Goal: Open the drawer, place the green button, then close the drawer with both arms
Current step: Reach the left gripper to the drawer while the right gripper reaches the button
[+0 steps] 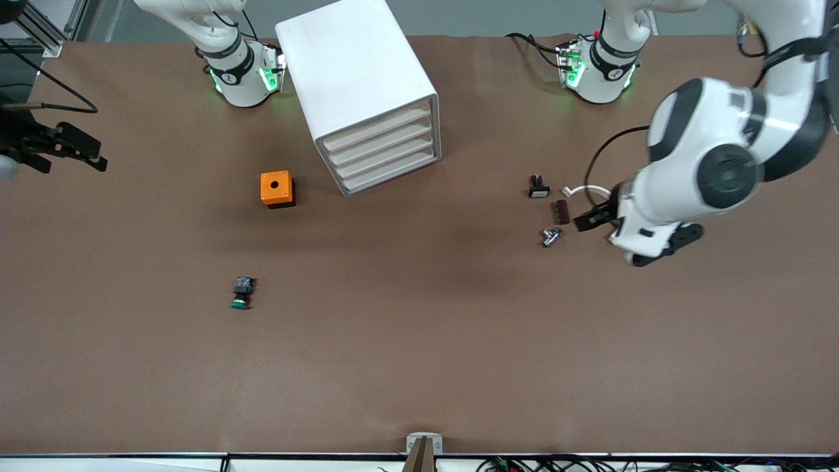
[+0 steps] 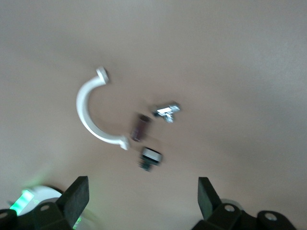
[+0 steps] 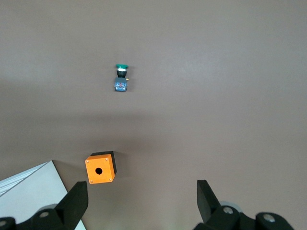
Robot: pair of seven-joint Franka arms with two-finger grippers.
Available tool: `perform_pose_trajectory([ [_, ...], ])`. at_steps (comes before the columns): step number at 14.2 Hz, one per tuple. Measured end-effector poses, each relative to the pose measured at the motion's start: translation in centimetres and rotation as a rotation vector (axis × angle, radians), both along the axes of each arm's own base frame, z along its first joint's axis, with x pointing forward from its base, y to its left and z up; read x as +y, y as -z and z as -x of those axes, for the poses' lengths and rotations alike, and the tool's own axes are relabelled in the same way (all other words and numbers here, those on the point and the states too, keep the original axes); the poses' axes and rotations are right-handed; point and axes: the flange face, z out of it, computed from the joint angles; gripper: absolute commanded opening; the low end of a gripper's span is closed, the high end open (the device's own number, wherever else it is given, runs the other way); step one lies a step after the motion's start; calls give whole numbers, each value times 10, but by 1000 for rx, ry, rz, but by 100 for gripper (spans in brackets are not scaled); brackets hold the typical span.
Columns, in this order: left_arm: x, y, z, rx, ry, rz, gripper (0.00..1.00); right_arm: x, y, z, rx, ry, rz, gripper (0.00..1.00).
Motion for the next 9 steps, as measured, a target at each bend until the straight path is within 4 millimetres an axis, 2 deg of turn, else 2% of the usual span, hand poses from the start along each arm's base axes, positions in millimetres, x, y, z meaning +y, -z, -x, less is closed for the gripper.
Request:
perform_pose_trajectory([
  [2,-44,40,8,70,-149,-11,100,-1,38,-22,53,0,1,100],
  [5,-92,93,15,173,-379,-68,100,-8,85,-52,117,11,5,100],
  [7,-127,129,25,266,-572,-140,100,-17,97,-62,119,26,6,100],
  [9,-157,163,35,368,-779,-224,100,-17,106,-67,98,26,8,100],
])
